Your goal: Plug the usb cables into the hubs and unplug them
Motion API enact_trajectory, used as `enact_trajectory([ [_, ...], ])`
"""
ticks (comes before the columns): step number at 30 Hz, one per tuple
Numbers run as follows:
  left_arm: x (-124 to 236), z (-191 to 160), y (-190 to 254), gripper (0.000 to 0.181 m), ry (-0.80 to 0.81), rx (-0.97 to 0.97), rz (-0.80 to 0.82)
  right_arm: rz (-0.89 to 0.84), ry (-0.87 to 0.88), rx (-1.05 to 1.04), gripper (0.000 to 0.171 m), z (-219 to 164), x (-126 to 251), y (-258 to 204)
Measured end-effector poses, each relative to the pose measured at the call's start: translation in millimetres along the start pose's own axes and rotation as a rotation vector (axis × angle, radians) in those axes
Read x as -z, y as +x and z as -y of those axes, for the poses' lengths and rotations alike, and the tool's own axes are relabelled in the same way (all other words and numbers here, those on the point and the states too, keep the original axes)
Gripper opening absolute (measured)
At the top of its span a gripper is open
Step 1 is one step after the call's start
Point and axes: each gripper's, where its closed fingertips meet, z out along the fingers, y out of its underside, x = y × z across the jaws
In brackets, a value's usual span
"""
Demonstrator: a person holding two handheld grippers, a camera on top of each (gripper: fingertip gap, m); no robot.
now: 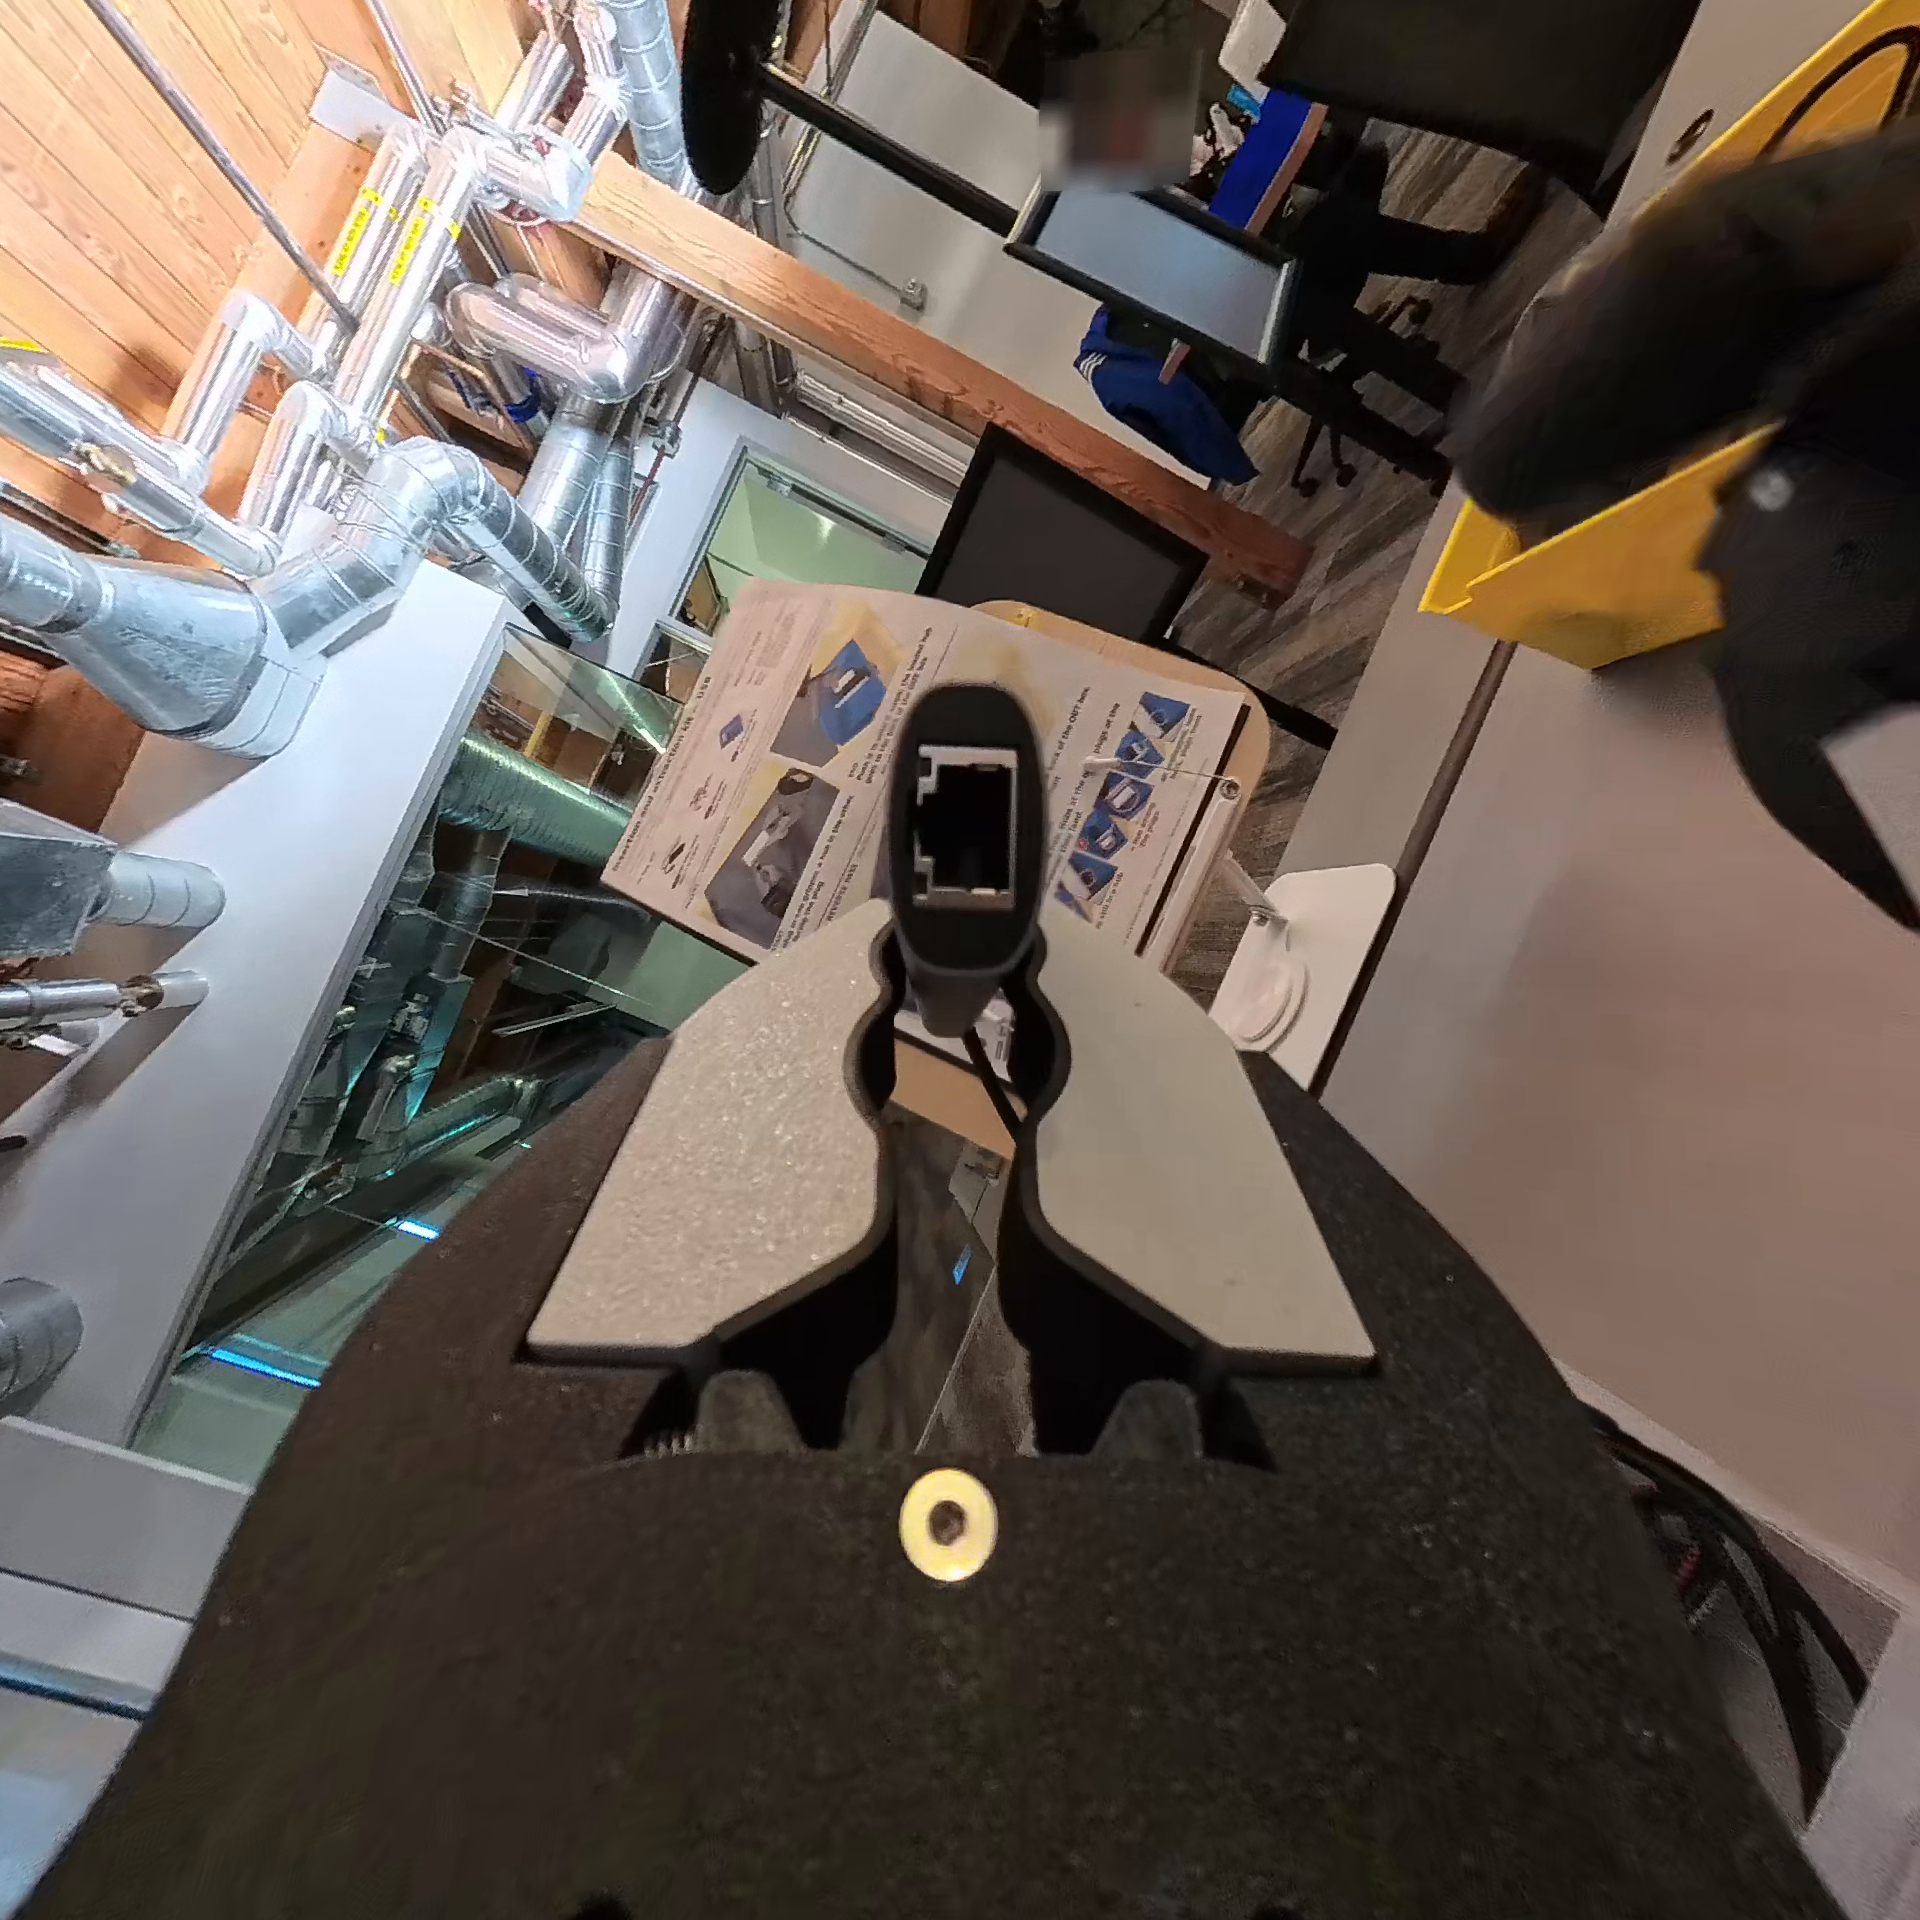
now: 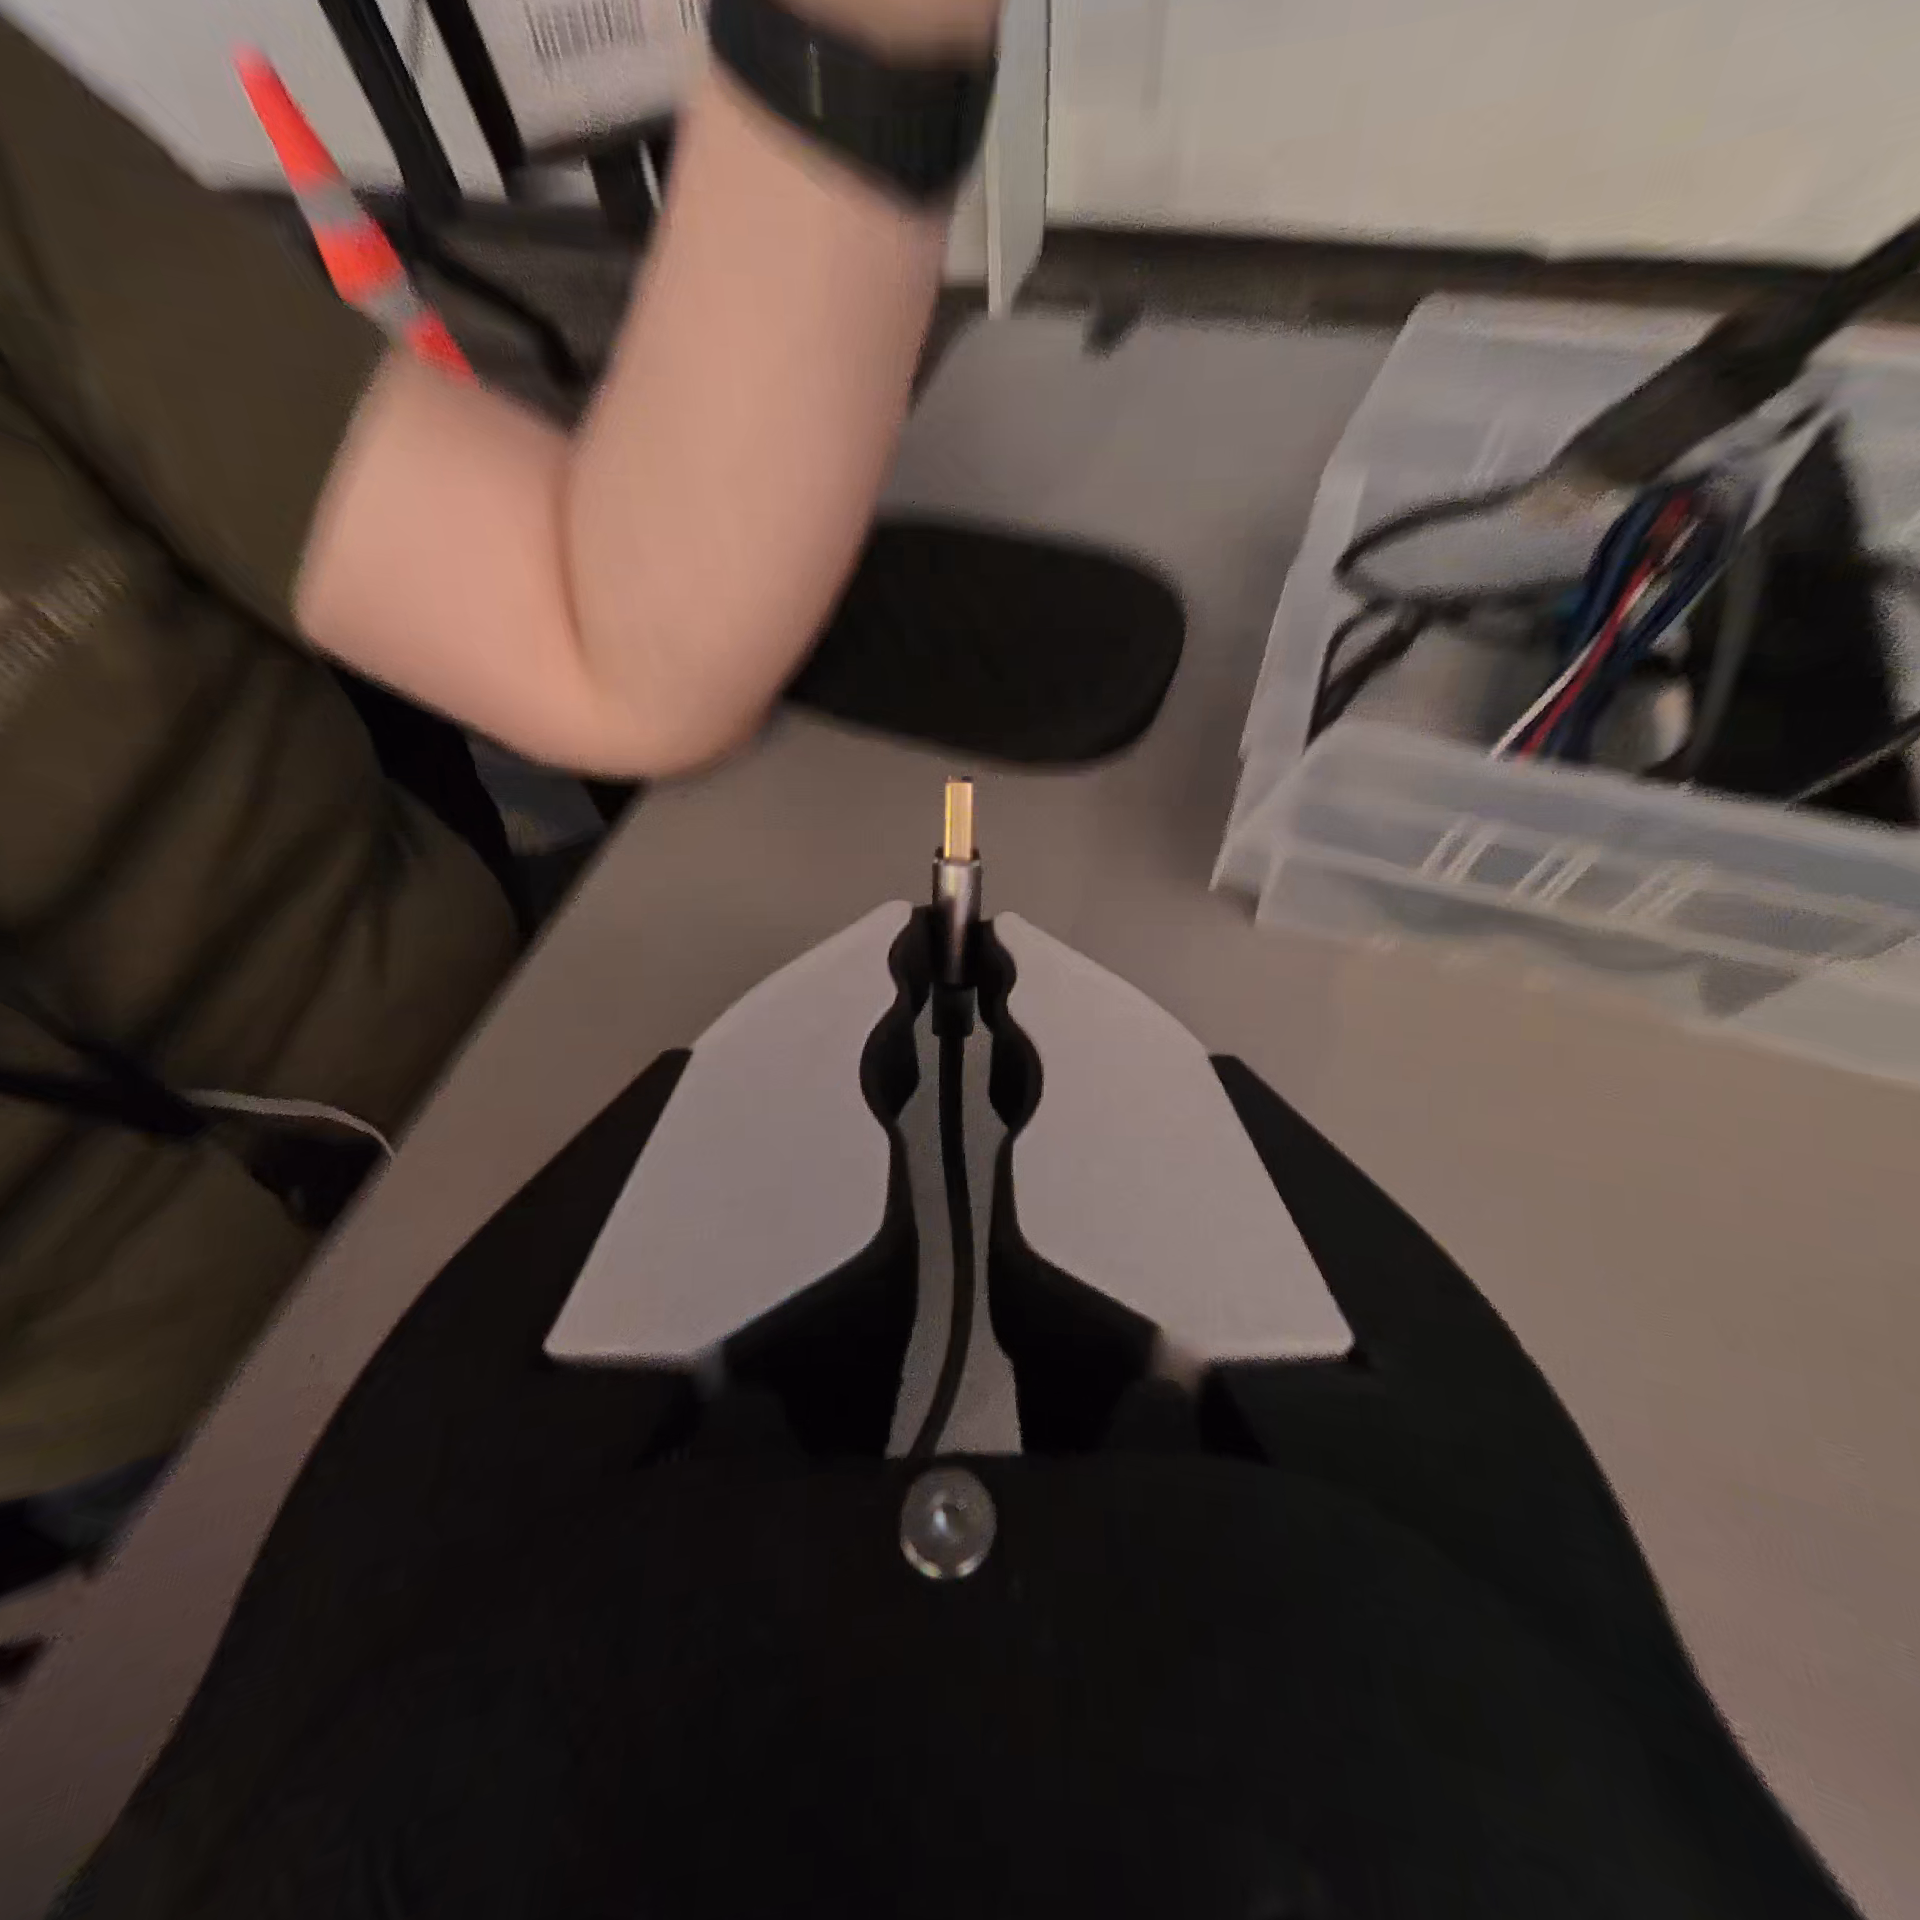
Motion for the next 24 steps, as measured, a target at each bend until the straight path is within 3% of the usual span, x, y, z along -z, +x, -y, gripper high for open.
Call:
enact_trajectory([
  [3,3.0,2.3,-2.9,0.017,0.026,-0.014,0.023,0.006,0.118,-0.056,0.008,51.9,31.5,5.2],
  [8,-2.5,21.2,6.7,0.017,0.111,-0.046,0.024,0.174,0.316,-0.209,0.007,112.2,73.1,-11.8],
  [17,-19.1,64.4,56.3,0.017,0.356,-0.142,-0.098,0.328,0.417,-0.497,0.008,112.0,99.7,-35.1],
  [24,-0.7,73.8,52.2,0.017,0.439,-0.117,-0.144,0.428,0.416,-0.576,0.008,111.7,112.2,-41.9],
])
